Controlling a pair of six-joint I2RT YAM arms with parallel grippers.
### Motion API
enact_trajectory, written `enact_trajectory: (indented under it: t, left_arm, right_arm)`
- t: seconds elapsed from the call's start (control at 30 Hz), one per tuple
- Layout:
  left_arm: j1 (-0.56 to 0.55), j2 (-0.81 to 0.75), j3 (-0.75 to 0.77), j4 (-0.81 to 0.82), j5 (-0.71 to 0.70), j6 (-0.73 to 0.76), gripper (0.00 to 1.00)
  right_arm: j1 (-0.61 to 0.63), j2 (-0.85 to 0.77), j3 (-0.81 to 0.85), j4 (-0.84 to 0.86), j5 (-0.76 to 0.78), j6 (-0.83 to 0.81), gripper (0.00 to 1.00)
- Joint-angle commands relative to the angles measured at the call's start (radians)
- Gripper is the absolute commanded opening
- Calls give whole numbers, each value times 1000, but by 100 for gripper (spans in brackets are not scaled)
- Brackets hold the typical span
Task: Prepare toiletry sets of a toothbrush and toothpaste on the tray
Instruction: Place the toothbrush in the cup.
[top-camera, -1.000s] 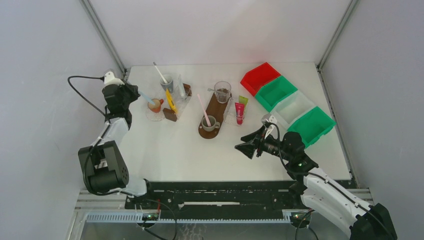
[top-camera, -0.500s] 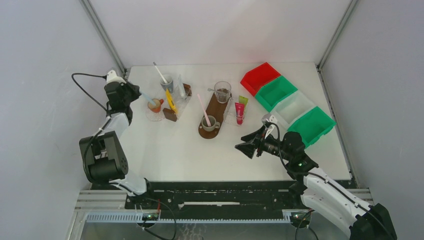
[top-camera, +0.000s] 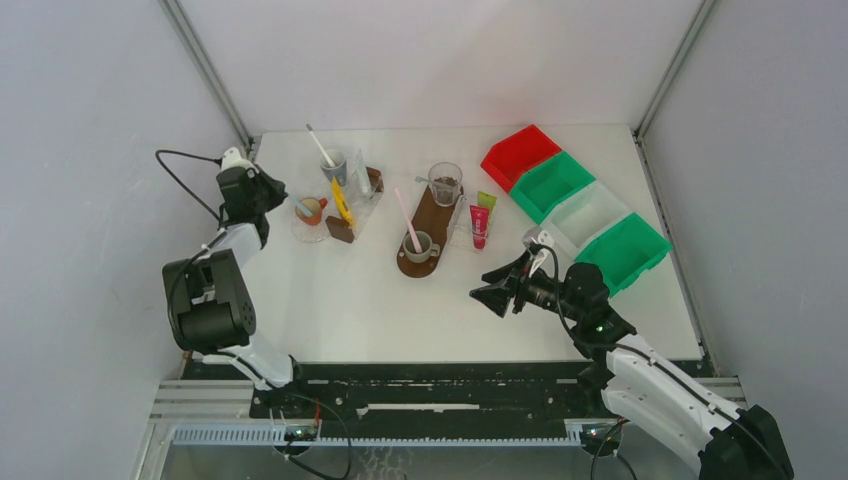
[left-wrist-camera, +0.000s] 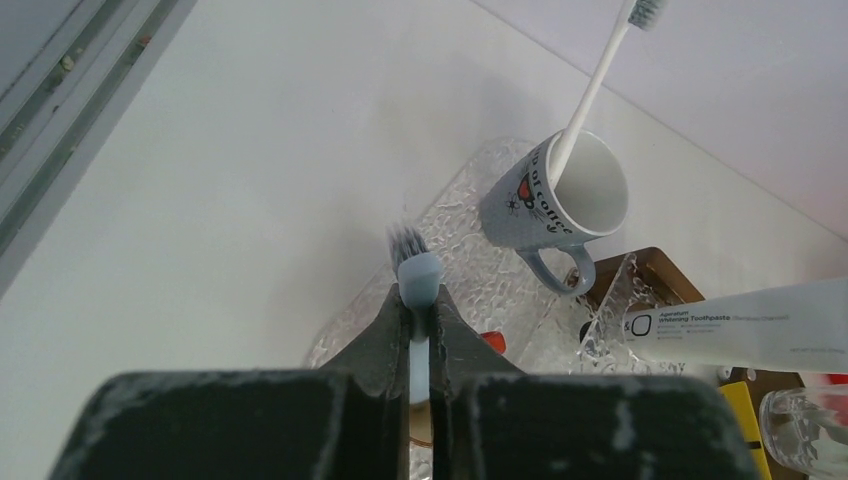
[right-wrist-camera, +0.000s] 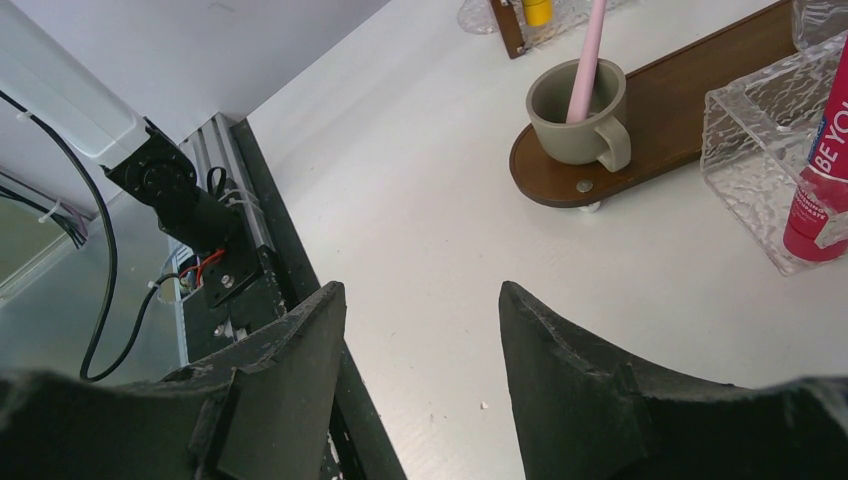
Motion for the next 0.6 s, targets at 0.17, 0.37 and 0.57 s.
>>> enact_trajectory:
  t: [0.17,0.37,0.57]
  left_arm:
    - [-17,17,68,8,0,-7,15]
    - [-18,9,62,-6,-8,-7,28]
    - [-18,-5,57,-20,-30,-4,38]
  right_arm:
    - [-7,-7,0,39,-11,15,65]
    - [-9,-7,-1,41,-14,17,65]
    - [-12,-12,-3,39,-14,17,65]
